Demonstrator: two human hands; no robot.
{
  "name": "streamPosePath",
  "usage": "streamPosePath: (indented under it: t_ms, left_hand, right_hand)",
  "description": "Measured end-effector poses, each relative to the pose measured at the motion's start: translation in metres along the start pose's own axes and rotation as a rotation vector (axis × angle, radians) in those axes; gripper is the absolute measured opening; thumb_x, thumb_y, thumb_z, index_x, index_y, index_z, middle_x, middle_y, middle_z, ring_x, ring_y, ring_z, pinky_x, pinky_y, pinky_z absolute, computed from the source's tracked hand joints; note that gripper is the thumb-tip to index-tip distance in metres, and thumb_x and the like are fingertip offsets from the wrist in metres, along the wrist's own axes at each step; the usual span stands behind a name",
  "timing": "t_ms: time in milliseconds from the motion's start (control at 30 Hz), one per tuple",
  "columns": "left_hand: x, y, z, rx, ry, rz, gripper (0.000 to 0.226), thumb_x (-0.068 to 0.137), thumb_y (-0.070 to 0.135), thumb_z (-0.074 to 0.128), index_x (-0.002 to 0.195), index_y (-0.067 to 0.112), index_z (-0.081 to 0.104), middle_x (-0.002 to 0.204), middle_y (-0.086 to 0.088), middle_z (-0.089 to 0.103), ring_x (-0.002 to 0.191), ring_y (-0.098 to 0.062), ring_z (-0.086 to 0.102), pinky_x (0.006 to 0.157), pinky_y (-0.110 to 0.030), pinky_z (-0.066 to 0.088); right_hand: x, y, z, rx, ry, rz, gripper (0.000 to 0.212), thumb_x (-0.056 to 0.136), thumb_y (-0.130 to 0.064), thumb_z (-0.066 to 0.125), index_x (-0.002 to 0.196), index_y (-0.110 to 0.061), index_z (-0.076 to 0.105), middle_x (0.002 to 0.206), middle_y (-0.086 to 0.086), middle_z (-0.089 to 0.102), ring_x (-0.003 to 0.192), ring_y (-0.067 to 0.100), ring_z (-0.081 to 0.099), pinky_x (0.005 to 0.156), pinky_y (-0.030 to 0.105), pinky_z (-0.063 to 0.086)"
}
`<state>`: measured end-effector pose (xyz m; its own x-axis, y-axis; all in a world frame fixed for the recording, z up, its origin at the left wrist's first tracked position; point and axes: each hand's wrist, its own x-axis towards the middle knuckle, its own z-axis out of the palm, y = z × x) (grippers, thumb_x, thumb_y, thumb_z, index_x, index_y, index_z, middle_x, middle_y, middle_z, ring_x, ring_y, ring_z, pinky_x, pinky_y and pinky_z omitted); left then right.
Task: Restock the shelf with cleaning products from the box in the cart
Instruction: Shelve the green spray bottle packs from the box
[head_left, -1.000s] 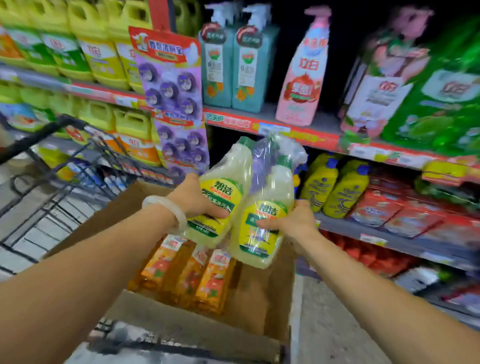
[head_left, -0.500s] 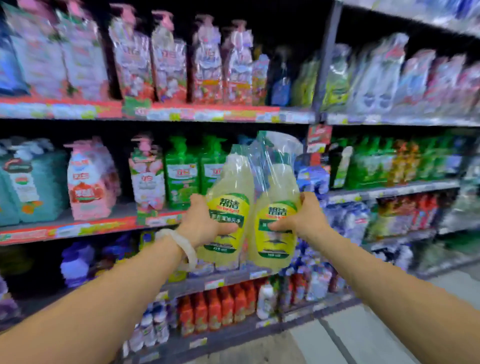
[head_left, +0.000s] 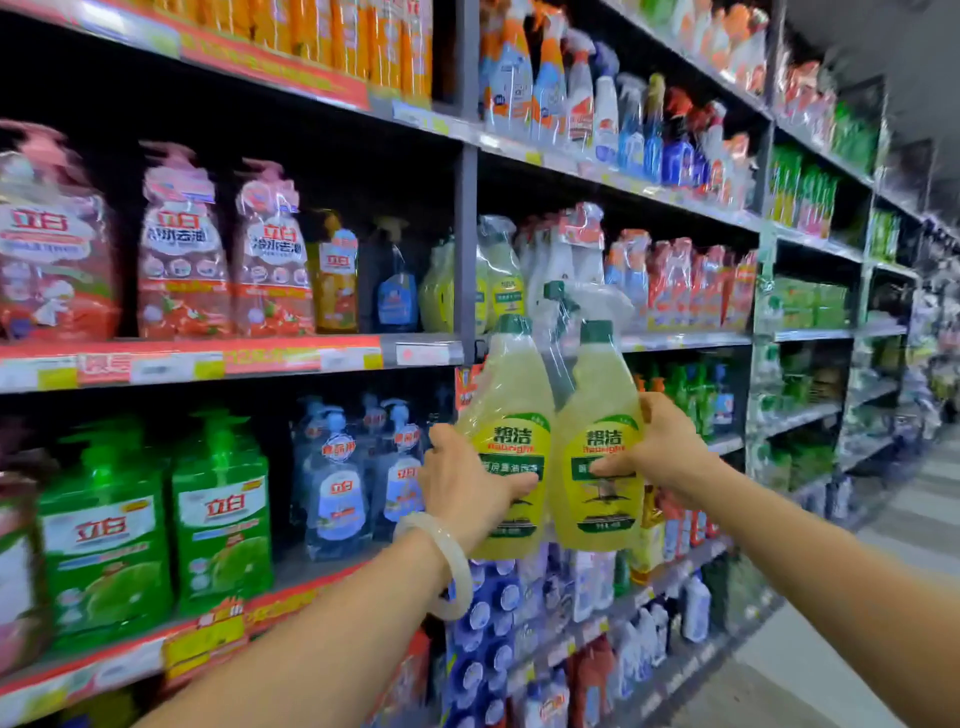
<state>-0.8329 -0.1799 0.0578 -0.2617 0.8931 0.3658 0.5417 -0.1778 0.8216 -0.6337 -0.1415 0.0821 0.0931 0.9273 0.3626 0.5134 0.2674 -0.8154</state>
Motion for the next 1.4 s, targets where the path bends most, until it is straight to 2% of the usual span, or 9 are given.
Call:
streamPosePath:
  t_ms: [300,533,567,633,733,833,1000,1133,1400]
  left_hand:
    - [0.206,0.050,0.045,-0.042,0.123,0.138,0.084,0.062,0.032,0.087,0.121,0.003,0.035,0.125,-0.015,0.050,0.120,-0.034,0.047,0.100,-0.043,0.041]
    - [0.319,0.098,0.067,-0.029,0.226,0.243,0.083,0.068,0.031,0.083,0.127,0.003,0.033,0.136,-0.014,0.035,0.128,-0.030,0.037,0.104,-0.042,0.038]
    - [0.330,0.104,0.070,-0.008,0.246,0.252,0.083,0.069,0.031,0.083,0.127,0.003,0.032,0.137,-0.014,0.035,0.127,-0.031,0.038,0.104,-0.043,0.038]
    - [0.347,0.111,0.076,0.060,0.293,0.259,0.083,0.069,0.033,0.083,0.127,0.003,0.032,0.136,-0.015,0.036,0.124,-0.034,0.042,0.101,-0.045,0.041]
    - [0.364,0.114,0.088,0.181,0.369,0.261,0.082,0.070,0.037,0.081,0.126,0.003,0.032,0.134,-0.015,0.039,0.119,-0.035,0.047,0.095,-0.045,0.043]
    - [0.377,0.111,0.099,0.286,0.432,0.260,0.079,0.072,0.039,0.079,0.125,0.003,0.033,0.132,-0.016,0.041,0.118,-0.035,0.048,0.092,-0.045,0.043]
    - [0.393,0.117,0.119,0.451,0.519,0.226,0.076,0.074,0.045,0.075,0.122,0.003,0.033,0.128,-0.016,0.043,0.113,-0.035,0.052,0.083,-0.041,0.044]
    - [0.406,0.124,0.135,0.507,0.526,0.175,0.084,0.075,0.038,0.077,0.132,0.006,0.025,0.129,-0.021,0.041,0.108,-0.040,0.053,0.083,-0.044,0.045]
    - [0.416,0.136,0.138,0.559,0.492,0.025,0.086,0.068,0.030,0.084,0.129,0.003,0.029,0.135,-0.020,0.037,0.117,-0.040,0.049,0.093,-0.045,0.043]
  right_hand:
    - [0.216,-0.024,0.000,0.063,0.049,-0.181,0.074,0.053,-0.004,0.090,0.108,-0.015,0.041,0.105,0.009,0.062,0.098,0.028,0.063,0.089,0.046,0.052]
    - [0.339,-0.051,-0.010,0.103,0.139,-0.369,0.066,0.056,0.001,0.087,0.103,-0.013,0.042,0.087,-0.005,0.056,0.096,0.025,0.063,0.085,0.039,0.053]
    - [0.351,-0.054,-0.011,0.097,0.143,-0.377,0.062,0.058,0.001,0.086,0.100,-0.014,0.044,0.083,-0.007,0.055,0.091,0.021,0.062,0.081,0.032,0.053]
    - [0.372,-0.056,-0.010,0.102,0.144,-0.399,0.055,0.061,0.001,0.085,0.100,-0.012,0.049,0.081,-0.010,0.053,0.083,0.014,0.059,0.073,0.020,0.050]
    - [0.407,-0.049,-0.003,0.150,0.125,-0.420,0.074,0.058,0.001,0.086,0.120,-0.004,0.046,0.091,-0.005,0.055,0.091,0.015,0.056,0.082,0.028,0.049]
    - [0.439,-0.039,0.009,0.170,0.046,-0.410,0.069,0.059,0.001,0.085,0.114,-0.007,0.046,0.084,-0.011,0.052,0.088,0.015,0.056,0.084,0.033,0.050]
    - [0.485,-0.031,0.011,0.205,-0.088,-0.432,0.067,0.060,0.003,0.084,0.115,-0.005,0.046,0.088,-0.003,0.058,0.083,0.015,0.061,0.082,0.033,0.053]
    - [0.509,-0.022,0.016,0.188,-0.106,-0.477,0.082,0.056,-0.005,0.089,0.121,-0.010,0.040,0.112,0.007,0.060,0.104,0.025,0.060,0.092,0.041,0.050]
    - [0.525,-0.016,0.021,-0.003,-0.126,-0.490,0.094,0.045,-0.033,0.094,0.121,-0.010,0.042,0.120,0.011,0.057,0.115,0.029,0.052,0.095,0.046,0.047]
